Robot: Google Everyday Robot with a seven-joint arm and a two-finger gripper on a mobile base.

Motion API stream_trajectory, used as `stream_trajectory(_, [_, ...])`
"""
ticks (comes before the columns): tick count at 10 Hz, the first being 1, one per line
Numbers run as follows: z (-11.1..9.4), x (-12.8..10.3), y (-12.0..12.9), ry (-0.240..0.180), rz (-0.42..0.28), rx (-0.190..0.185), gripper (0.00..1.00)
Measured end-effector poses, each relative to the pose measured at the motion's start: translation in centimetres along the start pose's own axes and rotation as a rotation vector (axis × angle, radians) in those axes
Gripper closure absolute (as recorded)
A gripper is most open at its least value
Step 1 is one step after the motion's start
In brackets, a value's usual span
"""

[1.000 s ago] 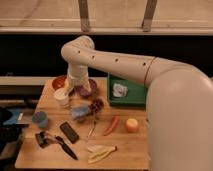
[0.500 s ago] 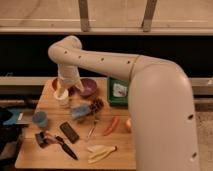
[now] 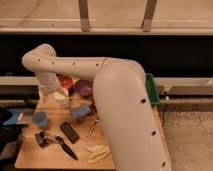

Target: Stack cups on top of each other

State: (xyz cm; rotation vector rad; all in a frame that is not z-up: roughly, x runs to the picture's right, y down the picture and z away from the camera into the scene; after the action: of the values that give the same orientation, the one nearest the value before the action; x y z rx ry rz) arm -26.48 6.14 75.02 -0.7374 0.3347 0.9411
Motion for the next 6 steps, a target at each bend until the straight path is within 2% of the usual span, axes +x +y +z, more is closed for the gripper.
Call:
stream_trajectory(2, [0.63,0.58,2.40,0.020,-0.051,0.006,0.26])
stream_trajectory(4, [0.64,0.64,1.75,0.021,-0.044,0.015,0.26])
stream_trajectory(6, [0.66,0.47,1.96,0.017,-0.046,0.009,0.26])
